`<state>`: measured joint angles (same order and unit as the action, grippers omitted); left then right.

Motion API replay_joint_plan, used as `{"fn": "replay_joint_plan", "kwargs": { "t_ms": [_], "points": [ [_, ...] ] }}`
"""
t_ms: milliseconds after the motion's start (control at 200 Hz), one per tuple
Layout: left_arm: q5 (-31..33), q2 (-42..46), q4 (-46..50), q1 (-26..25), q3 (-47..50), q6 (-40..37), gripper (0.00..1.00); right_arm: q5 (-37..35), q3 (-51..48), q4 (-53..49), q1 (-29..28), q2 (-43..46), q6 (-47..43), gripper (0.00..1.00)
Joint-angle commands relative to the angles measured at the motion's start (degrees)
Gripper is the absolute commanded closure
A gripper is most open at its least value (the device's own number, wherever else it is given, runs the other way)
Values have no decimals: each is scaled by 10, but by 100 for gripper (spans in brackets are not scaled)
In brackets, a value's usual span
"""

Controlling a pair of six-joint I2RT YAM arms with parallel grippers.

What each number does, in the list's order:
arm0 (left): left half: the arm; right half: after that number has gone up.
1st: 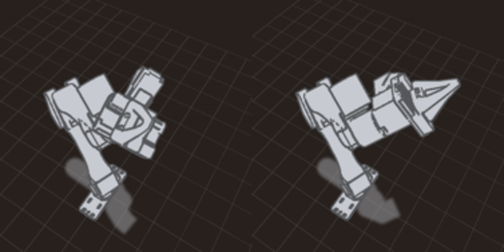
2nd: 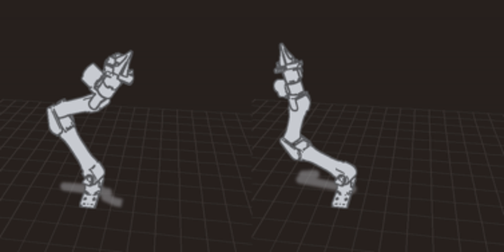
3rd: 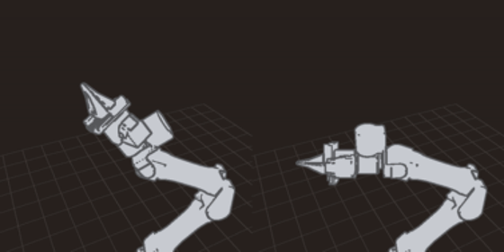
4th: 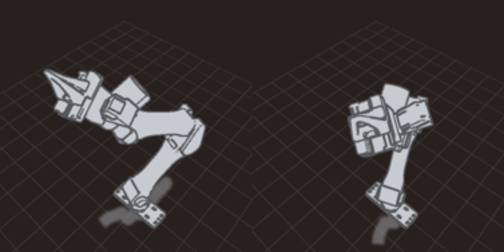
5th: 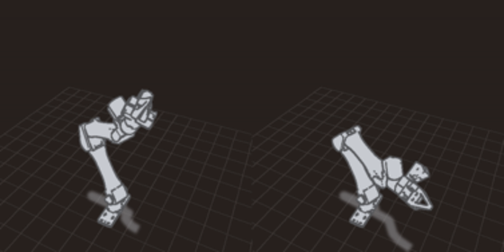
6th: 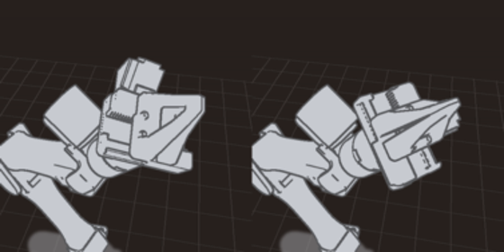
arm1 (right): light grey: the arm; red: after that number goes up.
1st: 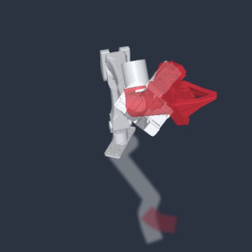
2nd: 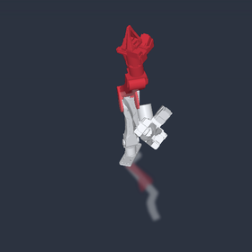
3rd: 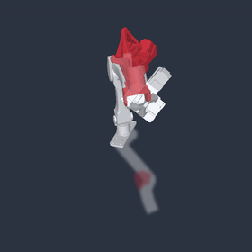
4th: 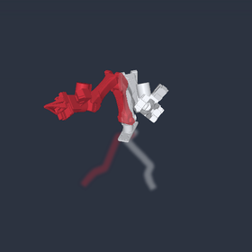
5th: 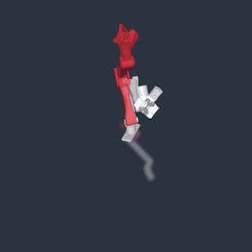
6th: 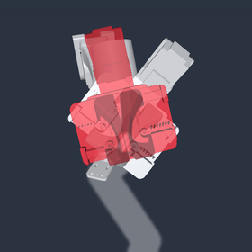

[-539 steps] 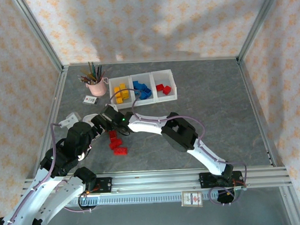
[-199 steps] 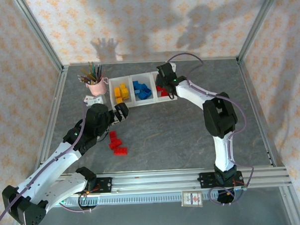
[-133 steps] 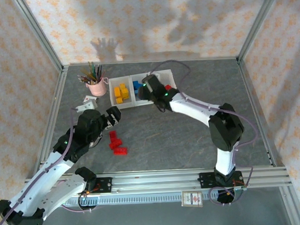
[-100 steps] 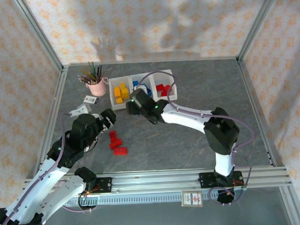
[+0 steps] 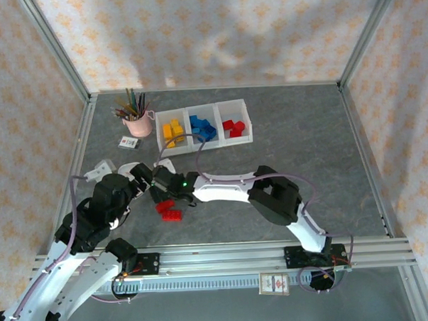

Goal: Sort the legos into containers by color
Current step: Pick up the lego from the middle-left of the table.

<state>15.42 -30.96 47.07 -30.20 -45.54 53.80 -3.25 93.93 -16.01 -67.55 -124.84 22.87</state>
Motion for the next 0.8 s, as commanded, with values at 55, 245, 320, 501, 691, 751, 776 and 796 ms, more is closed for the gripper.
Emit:
{"fn": "replay_joint_plan", "kwargs": {
  "t_ms": [55, 245, 320, 501, 691, 751, 776, 796],
  "points": [
    [37, 17, 41, 6, -5, 20, 1, -22, 61, -37, -7, -43, -3, 25],
    [45, 28, 46, 6, -4, 24, 1, -26, 101, -60, -9, -82, -7, 35],
    [45, 29, 46, 6, -4, 24, 1, -26, 108, -64, -9, -89, -9, 39],
    [46, 30, 43, 7, -1, 25, 1, -33, 121, -71, -9, -102, -11, 51],
    [44, 31, 39, 6, -3, 24, 0, -42, 121, -70, -9, -92, -10, 69],
    [41, 30, 35, 6, -2, 21, 1, -45, 117, -68, -8, -81, -11, 73],
    [39, 29, 33, 6, -2, 20, 1, -45, 114, -67, -7, -76, -11, 74],
    [38, 29, 32, 7, -2, 19, 1, -44, 112, -65, -6, -70, -10, 75]
  ]
}}
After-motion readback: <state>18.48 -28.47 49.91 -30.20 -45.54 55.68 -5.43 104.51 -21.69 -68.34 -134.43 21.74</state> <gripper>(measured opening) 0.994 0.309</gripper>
